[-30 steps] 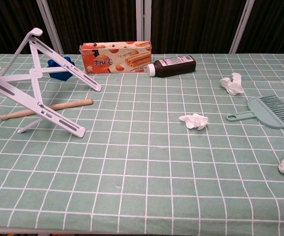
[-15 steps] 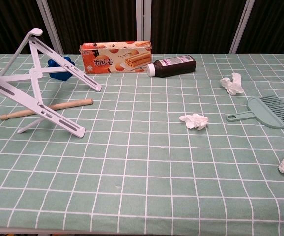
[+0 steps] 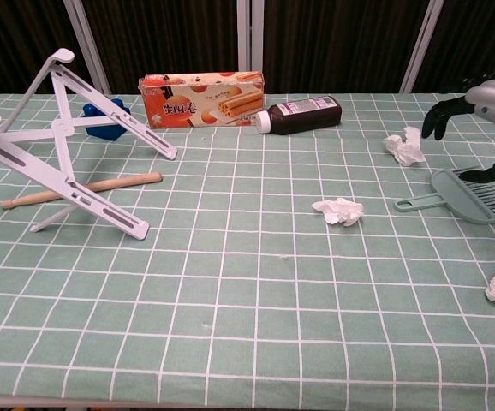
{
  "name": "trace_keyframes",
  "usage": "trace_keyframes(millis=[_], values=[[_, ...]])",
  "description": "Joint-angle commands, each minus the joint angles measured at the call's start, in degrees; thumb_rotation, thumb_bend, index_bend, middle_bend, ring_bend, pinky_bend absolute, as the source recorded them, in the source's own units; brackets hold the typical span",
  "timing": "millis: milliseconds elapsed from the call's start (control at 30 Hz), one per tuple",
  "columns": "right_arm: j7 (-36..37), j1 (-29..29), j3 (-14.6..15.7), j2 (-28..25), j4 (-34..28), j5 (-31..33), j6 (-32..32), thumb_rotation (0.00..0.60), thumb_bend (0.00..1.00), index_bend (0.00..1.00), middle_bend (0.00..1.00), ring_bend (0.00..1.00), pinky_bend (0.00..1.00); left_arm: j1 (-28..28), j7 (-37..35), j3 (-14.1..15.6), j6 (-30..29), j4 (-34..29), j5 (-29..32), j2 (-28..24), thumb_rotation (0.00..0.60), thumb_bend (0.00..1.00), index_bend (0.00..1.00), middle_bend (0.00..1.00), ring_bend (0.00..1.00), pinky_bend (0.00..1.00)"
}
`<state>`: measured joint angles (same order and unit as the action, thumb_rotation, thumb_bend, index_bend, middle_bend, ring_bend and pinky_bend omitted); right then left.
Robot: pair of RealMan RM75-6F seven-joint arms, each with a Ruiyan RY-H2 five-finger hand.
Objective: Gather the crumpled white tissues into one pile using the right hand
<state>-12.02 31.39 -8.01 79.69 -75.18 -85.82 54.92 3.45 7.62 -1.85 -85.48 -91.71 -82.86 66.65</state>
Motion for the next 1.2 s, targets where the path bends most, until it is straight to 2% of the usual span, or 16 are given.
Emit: trace_keyframes(millis=[33, 533, 800, 1067, 1200], values=[[-1.33, 1.65, 1.04, 2.96, 3.35, -0.26, -1.55, 0.600, 0.13, 0.34, 0.35, 0.03, 0.03, -0.08, -0.16, -0.04, -0.02, -0.07, 0.12, -0.07, 0.600, 0.00, 0.17, 0.11, 0.07, 0.07], [0.28, 4.49, 3.43, 12.12, 17.41, -0.55, -2.37, 0.600, 0.13, 0.40, 0.39, 0.05, 0.03, 0.38, -0.61, -0.24, 0.92, 0.55, 0.15, 0.54, 0.600, 0.00, 0.17, 0.11, 0.07, 0.07], [3.01, 4.77, 5.10, 15.03, 22.11, -1.25, -2.16, 0.600, 0.14, 0.42, 0.40, 0.09, 0.05, 0.31, -1.40, -0.30, 0.86, 1.37, 0.14, 1.00, 0.600, 0.00, 0.17, 0.11, 0.07, 0.07], [4.27, 4.98, 6.09, 16.68, 24.63, -1.46, -2.19, 0.600, 0.26, 0.46, 0.41, 0.10, 0.05, 0.16, -2.09, -0.29, 0.79, 2.06, 0.18, 1.46, 0.600, 0.00, 0.17, 0.11, 0.07, 0.07], [4.75, 5.04, 6.31, 16.97, 25.30, -1.50, -1.92, 0.600, 0.32, 0.52, 0.44, 0.14, 0.08, 0.18, -2.32, -0.12, 1.22, 2.24, 0.25, 1.45, 0.600, 0.00, 0.17, 0.11, 0.07, 0.07]])
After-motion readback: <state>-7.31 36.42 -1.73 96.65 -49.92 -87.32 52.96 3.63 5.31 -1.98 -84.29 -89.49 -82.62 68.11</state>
